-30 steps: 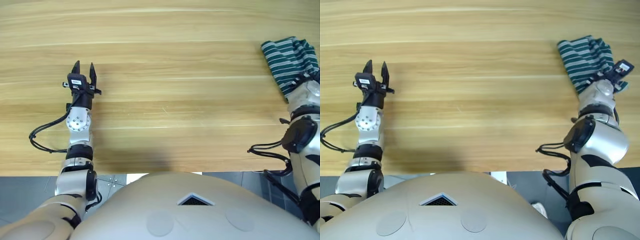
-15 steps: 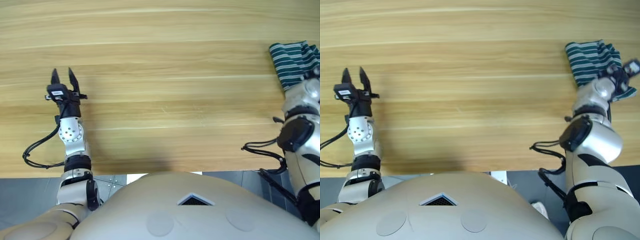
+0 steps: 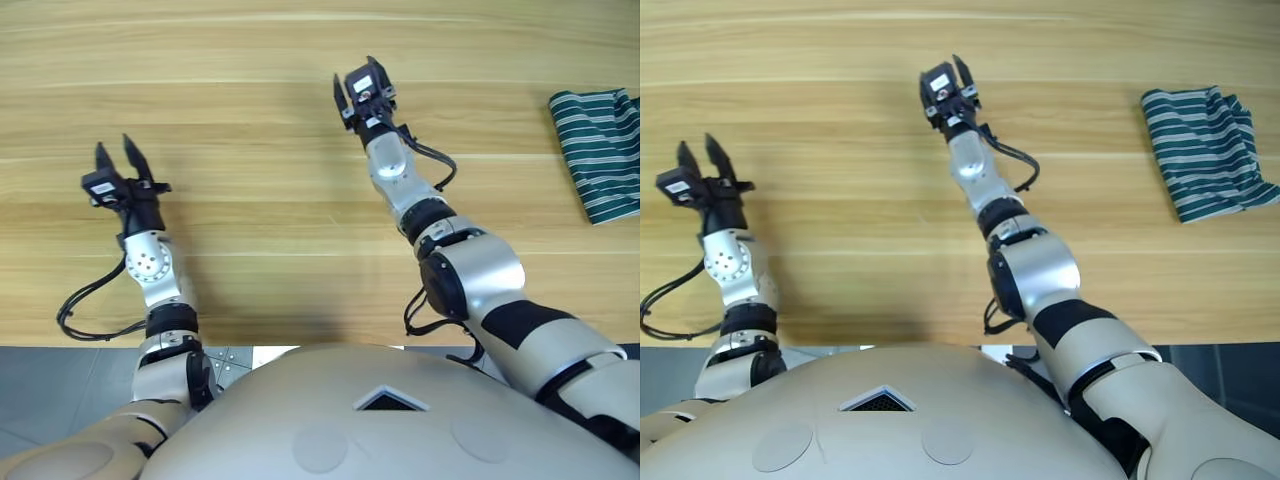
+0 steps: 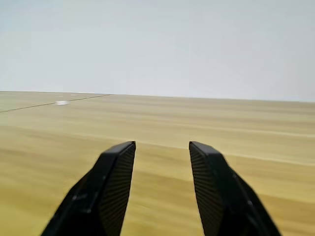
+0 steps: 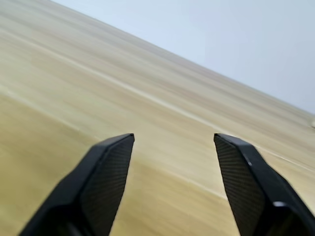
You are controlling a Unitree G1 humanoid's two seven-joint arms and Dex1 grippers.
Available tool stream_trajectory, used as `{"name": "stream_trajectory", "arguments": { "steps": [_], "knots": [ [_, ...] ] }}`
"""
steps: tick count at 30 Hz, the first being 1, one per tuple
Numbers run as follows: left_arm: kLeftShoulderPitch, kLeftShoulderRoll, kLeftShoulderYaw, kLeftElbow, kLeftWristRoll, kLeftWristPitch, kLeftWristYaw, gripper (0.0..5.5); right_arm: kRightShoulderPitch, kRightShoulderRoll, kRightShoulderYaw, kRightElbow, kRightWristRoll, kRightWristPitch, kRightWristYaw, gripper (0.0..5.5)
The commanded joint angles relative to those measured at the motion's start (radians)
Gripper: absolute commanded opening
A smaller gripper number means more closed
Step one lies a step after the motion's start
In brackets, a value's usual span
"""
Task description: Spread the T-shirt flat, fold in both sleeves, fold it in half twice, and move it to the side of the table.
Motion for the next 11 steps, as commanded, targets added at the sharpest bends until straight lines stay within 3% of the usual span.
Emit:
{"name": "stream_trajectory", "arguments": {
  "steps": [1, 4, 11],
  "knots": [
    [-0.073, -0.014, -0.068, 0.074, 0.082, -0.015, -0.027, 2.02, 0.052, -0.084, -0.039, -0.04, 0.031, -0.045, -0.044, 2.99],
    [-0.114, -0.017, -0.108, 0.131, 0.174, -0.044, 0.023, 2.02, 0.082, -0.104, -0.028, -0.056, 0.024, -0.068, -0.037, 2.99],
    [-0.187, -0.028, -0.128, 0.233, 0.227, -0.079, 0.085, 3.03, 0.095, -0.126, -0.049, -0.052, 0.055, -0.071, -0.001, 3.05]
  ]
}}
